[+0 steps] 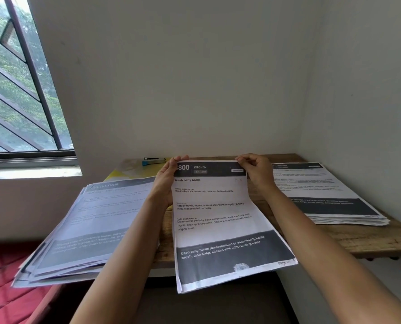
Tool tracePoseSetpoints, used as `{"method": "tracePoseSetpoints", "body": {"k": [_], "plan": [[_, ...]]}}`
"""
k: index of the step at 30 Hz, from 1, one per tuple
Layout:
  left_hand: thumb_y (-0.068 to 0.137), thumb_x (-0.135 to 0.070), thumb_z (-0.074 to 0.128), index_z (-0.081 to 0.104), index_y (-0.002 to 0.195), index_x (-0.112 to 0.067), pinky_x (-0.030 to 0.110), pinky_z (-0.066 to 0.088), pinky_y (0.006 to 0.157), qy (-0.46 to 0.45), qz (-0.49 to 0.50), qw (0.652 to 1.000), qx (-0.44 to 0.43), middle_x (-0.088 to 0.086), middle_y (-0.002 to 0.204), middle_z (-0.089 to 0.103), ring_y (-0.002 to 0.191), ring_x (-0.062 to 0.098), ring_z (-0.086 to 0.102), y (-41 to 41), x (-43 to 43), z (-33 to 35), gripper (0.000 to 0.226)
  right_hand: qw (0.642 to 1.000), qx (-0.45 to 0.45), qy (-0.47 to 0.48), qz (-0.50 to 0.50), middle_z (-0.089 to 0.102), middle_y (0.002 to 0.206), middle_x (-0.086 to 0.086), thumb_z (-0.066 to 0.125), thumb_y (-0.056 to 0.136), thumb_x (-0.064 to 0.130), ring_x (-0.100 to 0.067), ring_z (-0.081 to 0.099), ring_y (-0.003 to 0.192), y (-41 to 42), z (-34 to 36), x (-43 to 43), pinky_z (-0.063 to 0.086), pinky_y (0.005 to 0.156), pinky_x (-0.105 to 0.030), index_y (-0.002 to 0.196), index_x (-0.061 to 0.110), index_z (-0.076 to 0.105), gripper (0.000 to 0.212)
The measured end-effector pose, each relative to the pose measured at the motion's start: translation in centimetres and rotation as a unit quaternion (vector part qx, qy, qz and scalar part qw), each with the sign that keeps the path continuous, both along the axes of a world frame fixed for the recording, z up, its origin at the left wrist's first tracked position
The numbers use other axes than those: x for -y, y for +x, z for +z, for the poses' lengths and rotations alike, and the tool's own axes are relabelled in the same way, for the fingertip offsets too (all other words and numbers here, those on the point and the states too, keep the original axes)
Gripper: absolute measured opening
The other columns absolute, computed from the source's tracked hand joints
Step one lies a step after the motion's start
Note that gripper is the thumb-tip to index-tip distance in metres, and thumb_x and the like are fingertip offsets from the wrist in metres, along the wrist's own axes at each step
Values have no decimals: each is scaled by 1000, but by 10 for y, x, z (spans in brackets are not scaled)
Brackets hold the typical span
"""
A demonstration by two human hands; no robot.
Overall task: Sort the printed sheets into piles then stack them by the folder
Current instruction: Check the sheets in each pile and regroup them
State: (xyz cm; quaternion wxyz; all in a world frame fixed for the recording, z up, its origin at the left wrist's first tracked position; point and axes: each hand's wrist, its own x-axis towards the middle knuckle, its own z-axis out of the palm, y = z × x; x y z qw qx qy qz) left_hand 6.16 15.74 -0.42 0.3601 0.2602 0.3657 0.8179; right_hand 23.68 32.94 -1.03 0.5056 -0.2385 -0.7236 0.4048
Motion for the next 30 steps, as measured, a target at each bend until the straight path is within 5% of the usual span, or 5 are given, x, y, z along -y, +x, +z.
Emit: {"method": "tracePoseSetpoints", "body": {"k": [7,14,21,25,30], "plan": [[101,-22,41,58,89,-15,31,59,64,11,16,1000,-18,-3,96,73,86,14,69,2,1,1,22,999,-32,5,1,74,90,-5,71,83,15,-9,67,84,4,3,5,53,77,-17,92,9,74,11],[101,-23,41,53,82,-17,31,59,62,10,12,1000,-5,-4,99,71,87,15,66,3,4,2,24,973,-86,-205,53,72,92,-3,75,78,19,-16,66,88,6,8,8,55,79,-28,101,4,72,28],[103,-23,38,51,80,-17,32,60,60,20,50,998,41,-7,94,73,73,11,71,-1,5,6,27,929,177,-261,196,70,105,-11,60,90,30,-18,69,83,21,10,13,56,78,-34,102,9,66,25],[103,-25,38,54,85,-18,32,60,62,16,85,994,60,-5,103,68,77,12,69,-8,6,5,26,886,199,-288,303,70,106,-10,61,84,15,-23,70,91,31,15,16,59,76,-33,109,7,63,26],[98,-30,52,63,97,-16,34,59,59,-81,69,994,-34,3,87,70,66,16,69,-1,11,5,18,916,154,-302,216,67,106,-14,55,93,8,-26,67,85,33,21,26,59,65,-35,113,0,59,22]]}}
